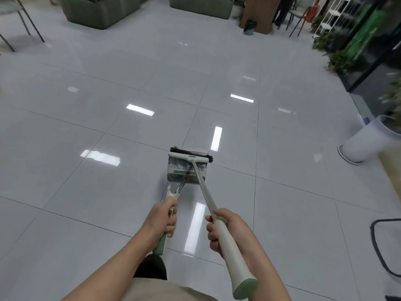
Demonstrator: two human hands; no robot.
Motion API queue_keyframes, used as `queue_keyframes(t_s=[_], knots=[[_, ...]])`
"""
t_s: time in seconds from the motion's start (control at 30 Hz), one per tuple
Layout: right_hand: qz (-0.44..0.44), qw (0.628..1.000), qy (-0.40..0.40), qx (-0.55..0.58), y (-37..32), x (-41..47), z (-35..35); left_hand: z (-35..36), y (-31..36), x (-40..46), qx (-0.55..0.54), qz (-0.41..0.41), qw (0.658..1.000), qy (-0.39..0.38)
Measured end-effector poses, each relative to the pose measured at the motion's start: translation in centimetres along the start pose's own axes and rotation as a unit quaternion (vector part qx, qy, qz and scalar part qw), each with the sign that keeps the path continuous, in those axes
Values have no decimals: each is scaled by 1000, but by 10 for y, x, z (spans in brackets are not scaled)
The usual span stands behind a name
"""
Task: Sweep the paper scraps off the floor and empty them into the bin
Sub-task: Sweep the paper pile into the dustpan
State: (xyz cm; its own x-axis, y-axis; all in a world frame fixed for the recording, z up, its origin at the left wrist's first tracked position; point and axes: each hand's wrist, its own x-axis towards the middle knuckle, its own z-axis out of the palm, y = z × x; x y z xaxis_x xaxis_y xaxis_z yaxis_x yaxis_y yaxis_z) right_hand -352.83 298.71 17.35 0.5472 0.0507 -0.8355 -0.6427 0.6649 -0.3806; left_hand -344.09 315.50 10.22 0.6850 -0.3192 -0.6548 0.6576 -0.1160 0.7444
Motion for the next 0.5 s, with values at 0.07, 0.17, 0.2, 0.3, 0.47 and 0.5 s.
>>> queue_keyframes(t_s=[0.07,0.17,0.2,0.3,0.47,0.5], knots=[[-4,1000,-1,3,-47,30,4,9,32,44,1,5,1000,0],[-17,1000,1,13,-120,81,8,21,82,115,-4,16,1000,-7],[-21,1000,4,15,-145,98,9,24,101,140,-3,19,1000,-8],[-28,999,11,22,-225,149,17,35,164,224,8,23,1000,-14],[-47,997,20,63,-359,205,37,80,281,342,36,28,998,-31],[-50,995,21,78,-384,213,38,91,301,361,45,30,998,-36]])
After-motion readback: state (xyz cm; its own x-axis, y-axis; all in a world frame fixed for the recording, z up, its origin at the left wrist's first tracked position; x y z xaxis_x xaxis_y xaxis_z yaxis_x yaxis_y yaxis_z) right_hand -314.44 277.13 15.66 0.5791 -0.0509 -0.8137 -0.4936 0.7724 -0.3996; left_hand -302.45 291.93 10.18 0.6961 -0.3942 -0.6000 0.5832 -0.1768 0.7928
